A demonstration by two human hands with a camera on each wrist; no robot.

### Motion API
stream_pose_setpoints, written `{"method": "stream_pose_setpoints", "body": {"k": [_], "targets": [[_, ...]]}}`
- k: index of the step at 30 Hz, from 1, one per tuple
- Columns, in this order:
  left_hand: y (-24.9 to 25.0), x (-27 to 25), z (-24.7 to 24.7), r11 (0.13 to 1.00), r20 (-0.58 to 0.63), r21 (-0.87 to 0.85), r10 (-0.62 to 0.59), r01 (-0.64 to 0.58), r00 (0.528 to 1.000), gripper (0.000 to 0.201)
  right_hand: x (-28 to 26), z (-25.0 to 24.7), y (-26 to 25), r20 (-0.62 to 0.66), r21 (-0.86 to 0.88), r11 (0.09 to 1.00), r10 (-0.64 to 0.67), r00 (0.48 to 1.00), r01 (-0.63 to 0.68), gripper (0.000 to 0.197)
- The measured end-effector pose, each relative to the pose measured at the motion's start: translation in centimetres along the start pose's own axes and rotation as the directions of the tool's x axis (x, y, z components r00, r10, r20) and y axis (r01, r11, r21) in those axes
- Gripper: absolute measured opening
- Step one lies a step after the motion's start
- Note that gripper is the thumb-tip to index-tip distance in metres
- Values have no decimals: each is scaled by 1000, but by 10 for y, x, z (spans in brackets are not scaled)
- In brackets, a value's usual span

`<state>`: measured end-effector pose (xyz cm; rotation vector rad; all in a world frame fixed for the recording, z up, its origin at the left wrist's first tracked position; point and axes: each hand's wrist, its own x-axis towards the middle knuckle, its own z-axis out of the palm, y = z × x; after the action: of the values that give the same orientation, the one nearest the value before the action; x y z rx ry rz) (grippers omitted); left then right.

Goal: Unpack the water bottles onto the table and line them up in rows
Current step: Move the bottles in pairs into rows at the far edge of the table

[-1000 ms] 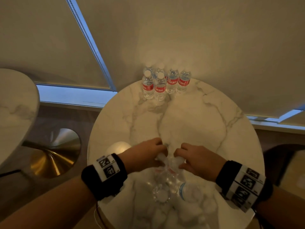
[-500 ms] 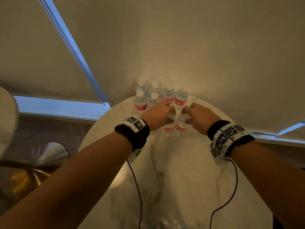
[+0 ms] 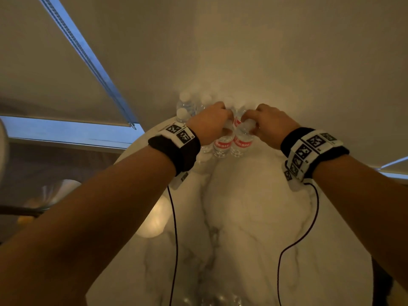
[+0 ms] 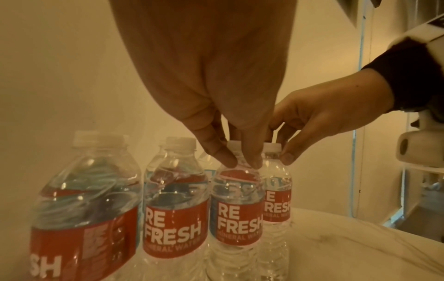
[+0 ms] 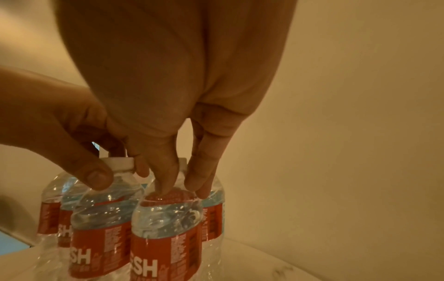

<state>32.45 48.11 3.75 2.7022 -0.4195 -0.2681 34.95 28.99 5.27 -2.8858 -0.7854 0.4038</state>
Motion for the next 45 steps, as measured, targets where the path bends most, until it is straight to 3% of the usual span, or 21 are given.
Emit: {"method": "stream_pose_setpoints", "body": {"k": [5, 10, 14, 17, 22, 24, 27, 31, 35, 41, 45], "targets": [[9, -34, -6, 1000, -94, -16, -21, 20, 995, 59, -39, -9, -7, -16, 68, 997, 42, 999, -41, 69], [36, -114, -3, 996, -149, -80, 32, -44, 988, 47, -125, -8, -27, 94, 97, 994, -51, 994, 42, 48], [70, -193, 3, 984, -43, -151, 93, -98, 995, 33, -206, 5, -46, 210, 207, 973, -149, 966, 105, 37], [94, -252, 13, 965, 102, -237, 136, -109, 985, 28, -267, 20, -59, 285, 302, 945, -215, 934, 126, 34], [110, -322, 41, 963, 398, -238, 219, -130, 891, 43, -338, 52, -77, 405, 380, 907, -338, 850, 180, 52], [113, -336, 53, 966, 458, -229, 219, -124, 861, 52, -351, 68, -84, 416, 334, 923, -325, 849, 190, 56], [118, -347, 71, 973, 498, -205, 199, -108, 844, 49, -359, 90, -95, 342, 257, 946, -279, 898, 196, 43], [126, -338, 81, 978, 454, -182, 172, -98, 874, 35, -353, 95, -92, 246, 244, 960, -197, 949, 136, 28], [131, -296, 80, 979, 423, -184, 156, -84, 893, 37, -326, 84, -73, 124, 233, 972, -70, 990, 40, 22], [126, -172, 68, 974, 240, -208, 136, -86, 961, 40, -214, 46, -11, 41, 193, 968, 157, 987, -162, 25], [119, -81, 53, 980, 150, -163, 142, -117, 979, 38, -125, 20, 33, -20, 212, 941, 272, 962, -262, 31]]}}
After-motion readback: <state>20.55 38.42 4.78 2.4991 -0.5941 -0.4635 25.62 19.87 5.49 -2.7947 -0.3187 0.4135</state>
